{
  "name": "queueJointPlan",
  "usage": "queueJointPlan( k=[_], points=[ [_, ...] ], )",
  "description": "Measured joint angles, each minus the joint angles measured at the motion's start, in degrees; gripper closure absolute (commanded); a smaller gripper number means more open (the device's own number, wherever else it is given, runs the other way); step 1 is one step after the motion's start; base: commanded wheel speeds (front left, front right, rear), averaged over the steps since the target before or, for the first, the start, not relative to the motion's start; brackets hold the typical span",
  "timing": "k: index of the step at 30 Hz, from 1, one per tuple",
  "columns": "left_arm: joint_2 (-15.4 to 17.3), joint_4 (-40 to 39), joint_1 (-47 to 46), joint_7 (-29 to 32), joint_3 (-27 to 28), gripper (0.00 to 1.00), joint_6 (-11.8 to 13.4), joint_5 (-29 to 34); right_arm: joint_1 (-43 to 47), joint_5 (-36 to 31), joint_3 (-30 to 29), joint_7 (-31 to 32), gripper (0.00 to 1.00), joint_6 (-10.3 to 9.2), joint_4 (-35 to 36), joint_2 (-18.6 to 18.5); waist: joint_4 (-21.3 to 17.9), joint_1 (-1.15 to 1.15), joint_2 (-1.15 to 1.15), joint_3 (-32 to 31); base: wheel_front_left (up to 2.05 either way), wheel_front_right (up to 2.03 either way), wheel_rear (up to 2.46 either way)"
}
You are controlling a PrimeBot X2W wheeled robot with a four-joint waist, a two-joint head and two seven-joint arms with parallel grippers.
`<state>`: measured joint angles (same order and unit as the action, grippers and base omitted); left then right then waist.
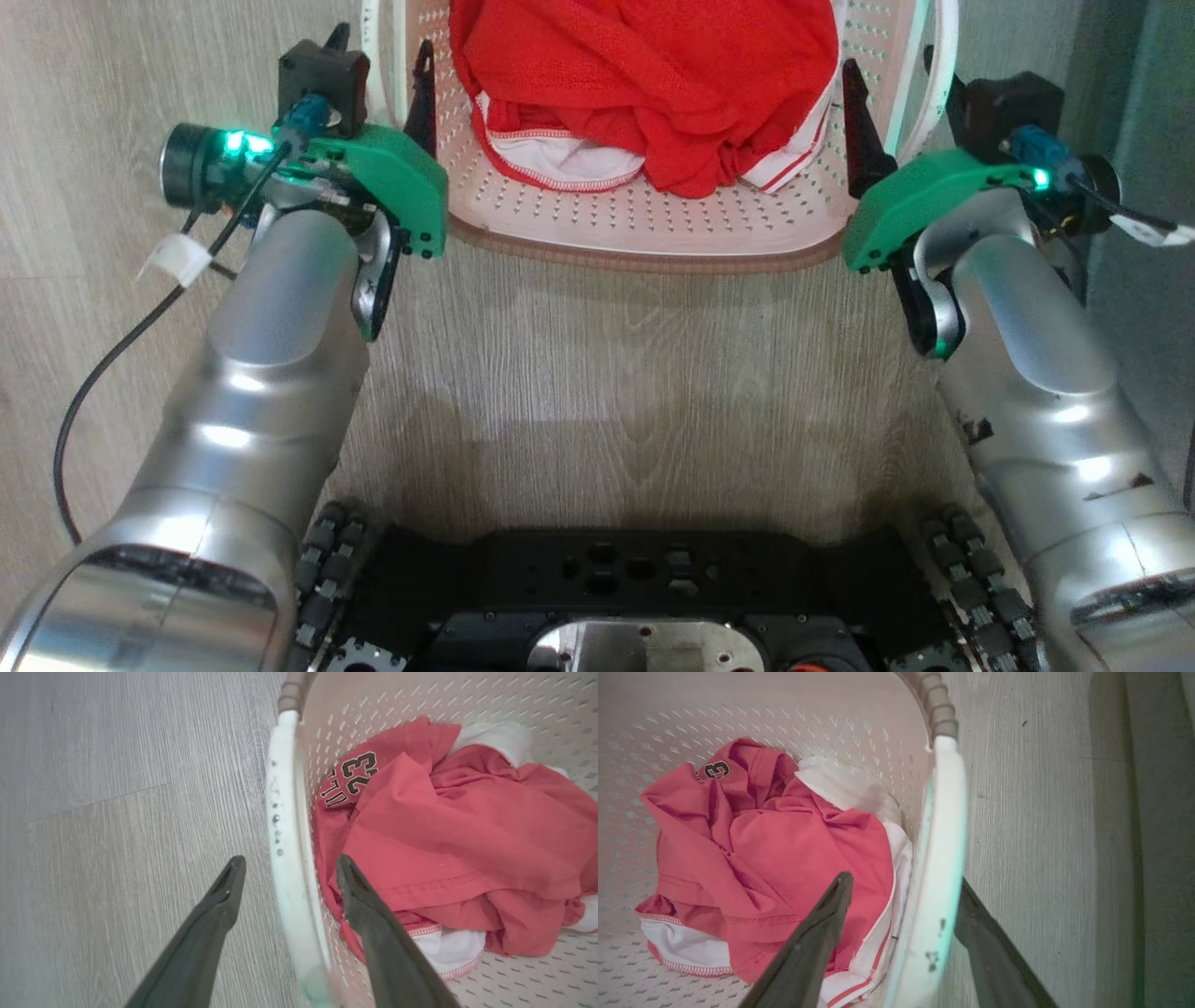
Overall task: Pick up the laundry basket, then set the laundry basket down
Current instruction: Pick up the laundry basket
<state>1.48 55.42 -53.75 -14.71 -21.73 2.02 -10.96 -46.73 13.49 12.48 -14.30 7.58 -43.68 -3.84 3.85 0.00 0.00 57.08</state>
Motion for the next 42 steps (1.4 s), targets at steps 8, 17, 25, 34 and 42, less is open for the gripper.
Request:
queueJointPlan(
  k=[8,17,25,34,42],
  points=[
    [-0.03,1.41,-0.65,0.00,-2.37,0.00,-0.04,-1.03,-2.87,1.32,1.32,-0.01,0.31,0.00,-3.09,-0.03,-0.30,0.00,0.00,0.62,0.00,0.00,0.00],
    [-0.02,2.32,-2.47,-0.01,-4.07,1.00,0.34,-2.76,-4.83,3.33,2.34,0.00,0.82,-0.01,-6.24,-0.15,-0.68,0.00,0.00,0.42,0.00,0.00,0.00],
    [-0.09,2.99,-2.23,0.00,-5.69,1.00,0.55,-4.35,-4.91,5.15,2.85,0.00,1.00,-0.25,-8.06,-0.20,-1.03,0.00,0.00,-0.80,0.00,0.00,0.00],
    [-0.08,2.96,1.05,0.00,-7.32,1.00,1.09,-6.99,-4.62,6.35,4.42,0.02,1.00,-0.25,-10.60,-0.21,-1.14,0.00,0.00,-3.72,0.00,0.00,0.00],
    [-0.09,3.19,5.48,0.00,-9.28,1.00,1.54,-10.12,-2.61,8.59,6.75,0.08,1.00,-0.25,-13.99,-0.15,-1.13,0.00,0.01,-9.21,0.00,0.00,0.00]
  ],
)
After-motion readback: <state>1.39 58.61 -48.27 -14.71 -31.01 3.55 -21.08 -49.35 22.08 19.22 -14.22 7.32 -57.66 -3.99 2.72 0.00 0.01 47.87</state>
